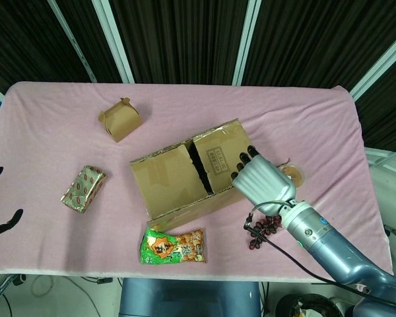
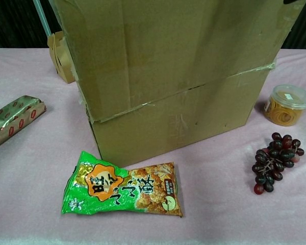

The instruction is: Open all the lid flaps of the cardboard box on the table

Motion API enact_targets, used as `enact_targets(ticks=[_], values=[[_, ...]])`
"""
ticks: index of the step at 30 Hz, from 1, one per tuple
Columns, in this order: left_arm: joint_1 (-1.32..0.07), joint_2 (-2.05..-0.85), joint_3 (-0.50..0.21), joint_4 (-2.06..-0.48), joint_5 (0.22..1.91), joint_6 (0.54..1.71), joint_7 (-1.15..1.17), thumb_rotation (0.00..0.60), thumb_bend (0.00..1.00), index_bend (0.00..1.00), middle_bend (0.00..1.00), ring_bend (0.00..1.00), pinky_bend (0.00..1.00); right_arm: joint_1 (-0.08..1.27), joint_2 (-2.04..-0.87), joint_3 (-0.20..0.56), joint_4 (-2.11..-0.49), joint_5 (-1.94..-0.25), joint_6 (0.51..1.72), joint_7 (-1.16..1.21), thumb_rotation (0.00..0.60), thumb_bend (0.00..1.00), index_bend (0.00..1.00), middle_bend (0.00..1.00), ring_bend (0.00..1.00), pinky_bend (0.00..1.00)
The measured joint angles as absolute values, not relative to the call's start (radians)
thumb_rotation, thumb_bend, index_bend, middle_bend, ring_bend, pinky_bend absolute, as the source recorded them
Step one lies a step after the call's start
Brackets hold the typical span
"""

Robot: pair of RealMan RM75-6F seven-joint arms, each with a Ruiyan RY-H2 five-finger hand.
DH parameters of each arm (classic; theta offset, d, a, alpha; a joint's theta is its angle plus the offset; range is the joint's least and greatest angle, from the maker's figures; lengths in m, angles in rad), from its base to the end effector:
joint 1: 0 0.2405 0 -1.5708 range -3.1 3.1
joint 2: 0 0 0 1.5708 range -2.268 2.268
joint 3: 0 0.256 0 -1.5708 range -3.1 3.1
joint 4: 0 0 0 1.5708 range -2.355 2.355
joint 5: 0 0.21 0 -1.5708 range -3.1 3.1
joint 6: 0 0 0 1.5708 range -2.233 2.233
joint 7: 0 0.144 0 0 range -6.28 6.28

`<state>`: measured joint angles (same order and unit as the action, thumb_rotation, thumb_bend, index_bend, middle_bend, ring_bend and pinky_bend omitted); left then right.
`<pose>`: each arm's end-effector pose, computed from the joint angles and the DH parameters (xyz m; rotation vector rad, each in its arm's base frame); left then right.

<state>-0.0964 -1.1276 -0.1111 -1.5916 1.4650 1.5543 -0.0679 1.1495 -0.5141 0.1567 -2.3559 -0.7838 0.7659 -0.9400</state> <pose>-0.3074 0.1964 0.1783 -1.2665 -0.8540 -1.0282 -0.0064 -0.2883 0.1871 2.1576 -0.0890 0.5029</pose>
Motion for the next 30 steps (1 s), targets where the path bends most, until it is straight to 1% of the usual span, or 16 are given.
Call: enact_targets(ticks=[6, 11, 17, 19, 22, 25, 28, 30], values=[[-0.096, -1.128, -0.112, -1.592, 1.465, 1.554, -0.066, 0.6, 0.23, 0.03, 0.07, 0.01, 0.0, 1.124, -0.458, 0.159, -2.356, -0.859, 0.701, -0.878, 0.6, 0.3, 0.44, 0.42, 0.25, 0.25], [-0.096, -1.129, -0.111, -1.591, 1.467, 1.556, -0.064, 0.6, 0.23, 0.03, 0.07, 0.01, 0.0, 1.094, -0.413, 0.175, -2.356, -0.929, 0.66, -0.798, 0.6, 0.28, 0.44, 0.42, 0.25, 0.25], [-0.095, -1.129, -0.112, -1.591, 1.468, 1.557, -0.063, 0.6, 0.23, 0.03, 0.07, 0.01, 0.0, 1.05, -0.378, 0.196, -2.356, -1.016, 0.628, -0.692, 0.6, 0.28, 0.43, 0.42, 0.25, 0.25], [-0.095, -1.129, -0.111, -1.59, 1.47, 1.557, -0.062, 0.6, 0.23, 0.03, 0.07, 0.01, 0.0, 1.031, -0.371, 0.2, -2.356, -1.052, 0.628, -0.671, 0.6, 0.28, 0.42, 0.4, 0.24, 0.24], [-0.095, -1.129, -0.111, -1.59, 1.472, 1.56, -0.06, 0.6, 0.23, 0.03, 0.07, 0.01, 0.0, 0.984, -0.363, 0.199, -2.356, -1.107, 0.655, -0.651, 0.6, 0.28, 0.38, 0.37, 0.21, 0.24], [-0.094, -1.131, -0.11, -1.589, 1.473, 1.561, -0.057, 0.6, 0.23, 0.03, 0.07, 0.01, 0.0, 0.932, -0.356, 0.19, -2.356, -1.146, 0.717, -0.649, 0.6, 0.28, 0.32, 0.3, 0.16, 0.23], [-0.095, -1.132, -0.11, -1.587, 1.473, 1.561, -0.052, 0.6, 0.22, 0.03, 0.07, 0.01, 0.0, 0.877, -0.347, 0.175, -2.356, -1.173, 0.803, -0.676, 0.6, 0.27, 0.25, 0.23, 0.12, 0.23], [-0.095, -1.133, -0.11, -1.587, 1.473, 1.561, -0.047, 0.6, 0.22, 0.03, 0.07, 0.01, 0.0, 0.836, -0.338, 0.163, -2.356, -1.183, 0.874, -0.716, 0.6, 0.27, 0.22, 0.21, 0.11, 0.23]])
